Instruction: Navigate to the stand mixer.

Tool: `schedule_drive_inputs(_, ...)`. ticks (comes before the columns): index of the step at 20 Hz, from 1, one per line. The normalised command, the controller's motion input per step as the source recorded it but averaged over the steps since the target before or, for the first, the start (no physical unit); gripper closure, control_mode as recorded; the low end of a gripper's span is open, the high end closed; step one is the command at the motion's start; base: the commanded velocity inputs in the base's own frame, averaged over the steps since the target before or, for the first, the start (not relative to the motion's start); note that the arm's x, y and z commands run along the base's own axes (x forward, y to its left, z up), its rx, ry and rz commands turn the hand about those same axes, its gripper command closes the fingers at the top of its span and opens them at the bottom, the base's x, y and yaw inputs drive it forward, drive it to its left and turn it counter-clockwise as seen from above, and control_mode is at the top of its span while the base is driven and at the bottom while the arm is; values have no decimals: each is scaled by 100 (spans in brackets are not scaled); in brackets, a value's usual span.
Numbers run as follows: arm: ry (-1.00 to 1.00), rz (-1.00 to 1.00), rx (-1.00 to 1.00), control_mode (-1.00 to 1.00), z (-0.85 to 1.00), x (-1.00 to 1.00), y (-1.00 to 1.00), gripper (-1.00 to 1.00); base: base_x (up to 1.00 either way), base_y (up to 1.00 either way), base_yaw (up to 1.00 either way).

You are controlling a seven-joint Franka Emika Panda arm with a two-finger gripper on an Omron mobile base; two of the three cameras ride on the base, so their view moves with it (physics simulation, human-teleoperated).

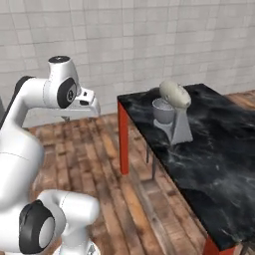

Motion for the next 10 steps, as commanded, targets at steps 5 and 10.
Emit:
schedule_drive_inputs(5,0,0,0,100,0,0,0,-100,97,79,-55)
schedule_drive_inputs(10,0,0,0,100,0,0,0,-100,87,76,-62)
